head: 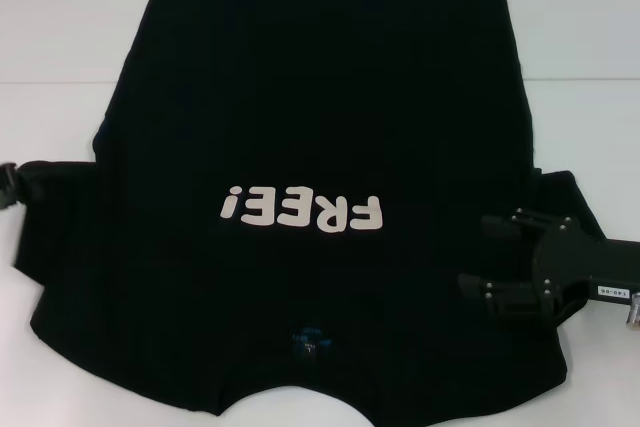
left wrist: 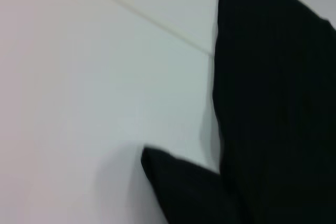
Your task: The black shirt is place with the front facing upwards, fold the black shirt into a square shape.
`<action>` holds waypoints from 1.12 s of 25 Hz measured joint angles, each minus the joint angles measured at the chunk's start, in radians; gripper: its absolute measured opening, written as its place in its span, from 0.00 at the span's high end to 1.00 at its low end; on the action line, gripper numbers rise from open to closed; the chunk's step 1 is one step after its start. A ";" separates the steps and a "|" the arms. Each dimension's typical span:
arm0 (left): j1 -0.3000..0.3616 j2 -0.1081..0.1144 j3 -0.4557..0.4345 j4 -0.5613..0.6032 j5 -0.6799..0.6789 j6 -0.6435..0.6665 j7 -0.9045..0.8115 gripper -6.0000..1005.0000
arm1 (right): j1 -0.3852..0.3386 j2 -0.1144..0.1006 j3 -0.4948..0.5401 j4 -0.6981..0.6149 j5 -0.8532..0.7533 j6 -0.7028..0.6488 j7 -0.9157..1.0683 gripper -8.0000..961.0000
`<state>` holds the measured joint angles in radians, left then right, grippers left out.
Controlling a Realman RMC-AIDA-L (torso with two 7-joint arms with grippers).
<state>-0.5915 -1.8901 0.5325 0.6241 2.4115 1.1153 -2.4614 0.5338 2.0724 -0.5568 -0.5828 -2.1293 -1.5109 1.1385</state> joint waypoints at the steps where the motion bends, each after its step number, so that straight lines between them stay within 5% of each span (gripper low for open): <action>1: 0.001 0.005 -0.001 0.010 0.000 0.000 0.000 0.99 | 0.000 0.000 0.000 0.000 0.000 0.000 0.002 0.03; 8: -0.015 0.035 0.001 0.031 0.000 0.011 -0.003 0.99 | 0.001 0.000 0.000 0.000 0.003 0.000 0.013 0.03; 19: -0.060 0.037 0.003 0.032 -0.003 0.127 -0.033 0.99 | 0.003 0.001 0.000 0.000 0.001 0.000 0.014 0.03; 28: -0.112 -0.011 -0.002 0.022 -0.013 0.198 -0.076 0.98 | 0.003 0.005 0.000 0.000 -0.001 0.000 0.014 0.03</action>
<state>-0.7032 -1.9006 0.5301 0.6465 2.3982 1.3133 -2.5379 0.5369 2.0770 -0.5568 -0.5828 -2.1308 -1.5106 1.1520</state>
